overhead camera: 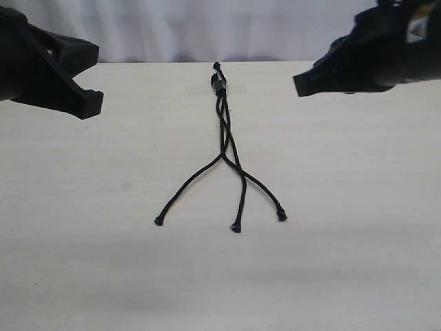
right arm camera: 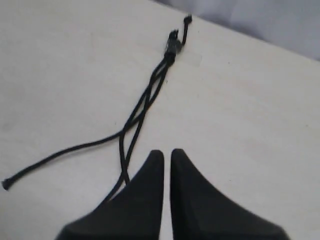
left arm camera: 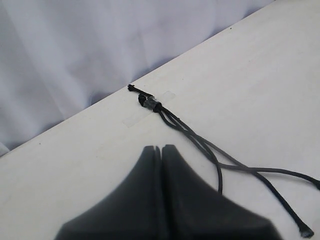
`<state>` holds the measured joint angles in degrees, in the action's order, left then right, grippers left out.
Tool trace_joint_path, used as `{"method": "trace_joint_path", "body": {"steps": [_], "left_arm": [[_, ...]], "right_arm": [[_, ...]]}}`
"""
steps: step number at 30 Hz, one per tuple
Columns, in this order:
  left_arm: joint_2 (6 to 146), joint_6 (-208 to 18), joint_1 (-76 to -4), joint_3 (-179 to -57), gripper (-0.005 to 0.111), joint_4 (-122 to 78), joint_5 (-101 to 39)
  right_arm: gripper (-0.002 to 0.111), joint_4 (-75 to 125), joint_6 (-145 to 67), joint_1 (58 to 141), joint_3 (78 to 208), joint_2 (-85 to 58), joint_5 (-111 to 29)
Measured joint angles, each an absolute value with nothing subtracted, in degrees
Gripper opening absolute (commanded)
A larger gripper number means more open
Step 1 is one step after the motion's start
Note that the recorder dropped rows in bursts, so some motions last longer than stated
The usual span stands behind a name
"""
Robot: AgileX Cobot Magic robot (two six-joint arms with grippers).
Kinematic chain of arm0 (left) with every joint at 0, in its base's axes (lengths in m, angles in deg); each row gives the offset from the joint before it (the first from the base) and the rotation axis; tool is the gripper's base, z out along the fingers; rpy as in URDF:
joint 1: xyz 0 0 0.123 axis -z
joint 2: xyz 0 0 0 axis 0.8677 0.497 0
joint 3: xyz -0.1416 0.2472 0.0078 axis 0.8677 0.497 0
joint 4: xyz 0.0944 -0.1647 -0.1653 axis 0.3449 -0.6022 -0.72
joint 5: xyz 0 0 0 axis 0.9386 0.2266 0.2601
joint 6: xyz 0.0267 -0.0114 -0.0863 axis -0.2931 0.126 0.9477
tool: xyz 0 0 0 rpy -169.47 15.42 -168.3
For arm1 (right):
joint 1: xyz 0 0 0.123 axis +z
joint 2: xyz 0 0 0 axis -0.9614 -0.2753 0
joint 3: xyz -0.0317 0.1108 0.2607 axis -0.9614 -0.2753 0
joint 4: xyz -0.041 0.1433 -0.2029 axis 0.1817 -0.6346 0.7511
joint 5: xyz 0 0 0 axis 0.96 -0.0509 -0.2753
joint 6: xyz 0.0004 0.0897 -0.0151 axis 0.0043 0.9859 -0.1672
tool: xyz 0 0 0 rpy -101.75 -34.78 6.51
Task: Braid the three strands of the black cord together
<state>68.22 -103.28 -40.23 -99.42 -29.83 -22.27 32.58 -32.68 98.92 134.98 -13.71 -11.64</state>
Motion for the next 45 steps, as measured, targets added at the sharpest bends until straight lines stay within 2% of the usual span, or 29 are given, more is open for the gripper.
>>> {"method": "trace_joint_path", "body": {"steps": [4, 8, 16, 27, 40, 45], "left_arm": [[68.2, -103.3, -40.2, -99.4, 0.000, -29.8, -22.3], [68.2, -103.3, -40.2, -99.4, 0.000, -29.8, -22.3], [68.2, -103.3, -40.2, -99.4, 0.000, -29.8, -22.3], [68.2, -103.3, -40.2, -99.4, 0.000, -29.8, -22.3], [68.2, -103.3, -40.2, -99.4, 0.000, -29.8, -22.3], [68.2, -103.3, -40.2, -99.4, 0.000, -29.8, -22.3]], "right_arm": [[0.004, 32.6, -31.6, 98.9, 120.6, 3.7, -21.6], [0.004, 32.6, -31.4, 98.9, 107.5, 18.2, -24.4], [0.004, 29.8, -31.4, 98.9, 92.8, 32.7, -36.6], [0.004, 29.6, -31.4, 98.9, 82.5, 42.8, -40.5], [0.004, 29.5, -31.4, 98.6, 81.2, 44.2, -40.9], [0.004, 29.5, -31.4, 90.6, 78.8, 44.2, -44.3]]}}
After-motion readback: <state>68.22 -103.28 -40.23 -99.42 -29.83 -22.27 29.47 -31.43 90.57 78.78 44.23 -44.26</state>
